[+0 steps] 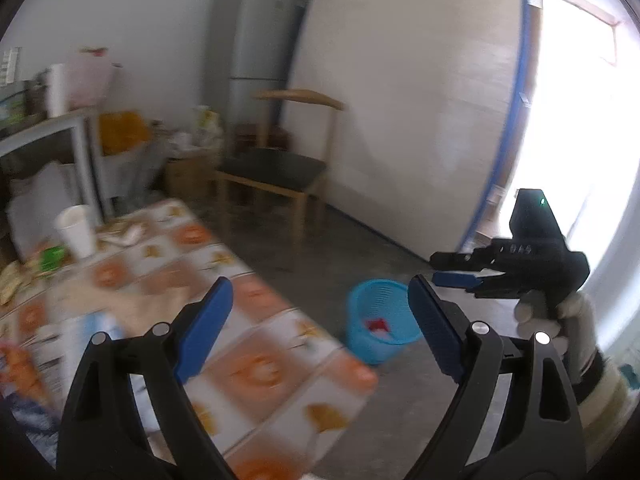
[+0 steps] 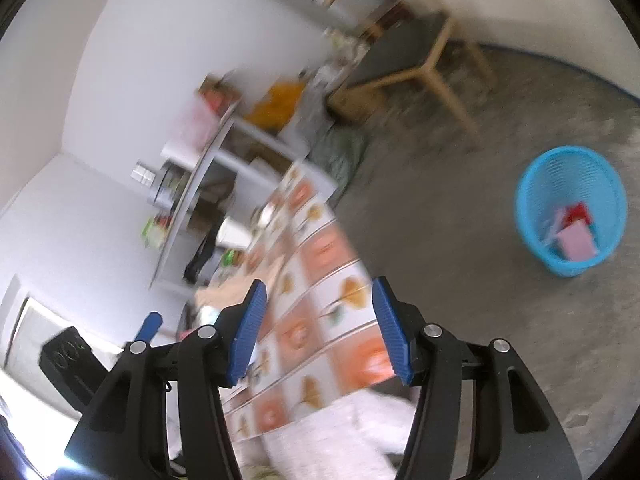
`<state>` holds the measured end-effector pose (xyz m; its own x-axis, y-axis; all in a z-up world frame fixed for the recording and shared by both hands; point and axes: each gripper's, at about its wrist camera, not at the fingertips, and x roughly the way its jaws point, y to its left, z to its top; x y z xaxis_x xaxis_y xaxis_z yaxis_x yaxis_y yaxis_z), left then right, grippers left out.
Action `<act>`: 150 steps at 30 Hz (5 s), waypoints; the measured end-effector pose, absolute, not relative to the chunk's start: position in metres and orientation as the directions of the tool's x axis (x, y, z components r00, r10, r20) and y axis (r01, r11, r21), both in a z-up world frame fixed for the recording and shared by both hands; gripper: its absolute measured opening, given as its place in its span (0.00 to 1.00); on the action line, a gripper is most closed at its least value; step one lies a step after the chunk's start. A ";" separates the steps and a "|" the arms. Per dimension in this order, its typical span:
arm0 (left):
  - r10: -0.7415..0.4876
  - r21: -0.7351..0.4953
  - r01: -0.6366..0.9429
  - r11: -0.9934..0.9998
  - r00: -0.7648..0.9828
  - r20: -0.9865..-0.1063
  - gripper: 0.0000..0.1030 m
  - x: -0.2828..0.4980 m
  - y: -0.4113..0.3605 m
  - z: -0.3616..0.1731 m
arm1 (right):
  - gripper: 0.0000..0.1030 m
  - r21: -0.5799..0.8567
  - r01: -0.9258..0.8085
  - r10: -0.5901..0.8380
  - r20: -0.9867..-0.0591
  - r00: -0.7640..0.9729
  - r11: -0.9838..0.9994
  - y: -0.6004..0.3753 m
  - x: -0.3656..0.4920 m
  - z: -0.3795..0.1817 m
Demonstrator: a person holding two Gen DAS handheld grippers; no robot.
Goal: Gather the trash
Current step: 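Move both open tools back over the table, then grasp the blue box with the left tool while the right tool grasps the brown paper bag, then lift the blue box with the left tool while the right tool lifts the brown paper bag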
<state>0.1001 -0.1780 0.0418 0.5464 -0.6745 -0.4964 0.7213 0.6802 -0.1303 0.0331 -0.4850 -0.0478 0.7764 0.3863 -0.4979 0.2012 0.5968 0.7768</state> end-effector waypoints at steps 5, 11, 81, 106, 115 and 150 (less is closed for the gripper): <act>-0.559 -0.083 0.604 0.793 0.666 -0.495 0.82 0.106 -0.121 0.037 | 0.52 0.782 0.166 0.480 -0.519 0.707 0.601 -0.438 0.076 -0.045; -0.410 -0.089 0.428 0.899 0.757 -0.509 0.82 0.118 -0.067 0.027 | 0.53 0.769 0.158 0.553 -0.570 0.608 0.620 -0.382 0.123 -0.047; -0.486 -0.315 0.378 0.870 0.553 -0.677 0.68 0.200 -0.020 -0.063 | 0.53 0.886 0.389 0.762 -0.431 0.484 0.253 -0.295 0.282 -0.157; -0.538 -0.344 0.414 0.843 0.622 -0.569 0.67 0.177 -0.004 -0.035 | 0.04 0.922 0.183 0.678 -0.375 0.632 0.340 -0.315 0.262 -0.077; -0.564 -0.369 0.427 0.826 0.644 -0.517 0.67 0.170 0.001 -0.023 | 0.04 0.924 0.061 0.654 -0.313 0.689 0.378 -0.331 0.230 -0.021; -0.580 -0.395 0.436 0.808 0.704 -0.410 0.67 0.134 0.013 0.016 | 0.04 0.894 -0.033 0.577 -0.261 0.774 0.448 -0.361 0.147 0.048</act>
